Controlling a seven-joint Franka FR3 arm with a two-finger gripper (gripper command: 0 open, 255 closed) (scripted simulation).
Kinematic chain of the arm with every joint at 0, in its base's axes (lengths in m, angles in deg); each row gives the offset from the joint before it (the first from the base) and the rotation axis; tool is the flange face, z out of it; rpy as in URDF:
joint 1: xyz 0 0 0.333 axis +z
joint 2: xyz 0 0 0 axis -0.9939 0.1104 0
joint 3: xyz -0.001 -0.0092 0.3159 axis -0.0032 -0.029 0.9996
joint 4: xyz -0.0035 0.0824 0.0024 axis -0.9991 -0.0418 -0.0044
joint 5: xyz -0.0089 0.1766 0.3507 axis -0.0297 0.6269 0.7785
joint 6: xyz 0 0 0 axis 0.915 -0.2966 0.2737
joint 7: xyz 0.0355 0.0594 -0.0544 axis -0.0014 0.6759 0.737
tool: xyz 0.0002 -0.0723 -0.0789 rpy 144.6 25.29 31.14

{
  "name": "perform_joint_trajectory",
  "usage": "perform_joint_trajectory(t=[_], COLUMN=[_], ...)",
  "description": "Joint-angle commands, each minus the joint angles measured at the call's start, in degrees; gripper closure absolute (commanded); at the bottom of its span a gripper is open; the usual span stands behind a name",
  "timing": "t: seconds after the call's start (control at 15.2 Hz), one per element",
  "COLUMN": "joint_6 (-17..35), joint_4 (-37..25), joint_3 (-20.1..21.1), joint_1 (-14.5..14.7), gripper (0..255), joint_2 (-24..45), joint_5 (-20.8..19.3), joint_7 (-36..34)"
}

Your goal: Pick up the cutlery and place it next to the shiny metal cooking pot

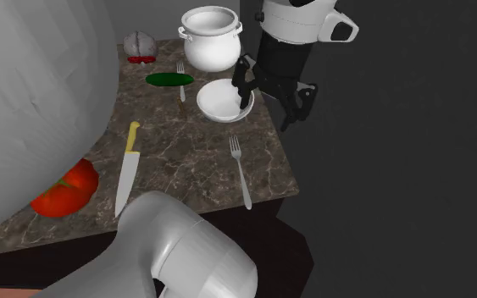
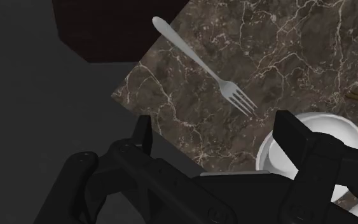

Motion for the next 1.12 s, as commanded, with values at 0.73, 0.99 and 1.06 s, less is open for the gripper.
perform_joint_trajectory(t=[0.73, 0.99, 1.06], joint_6=[26.8, 38.6, 40.8], joint_4=[22.1, 28.4, 29.4], joint_3=[3.0, 4.1, 4.3], joint_1=[9.3, 13.2, 13.8], gripper=[0, 0, 0], joint_2=[-2.4, 0.5, 1.3], joint_5=[1.1, 1.8, 2.0], joint_7=[13.3, 18.0, 18.7])
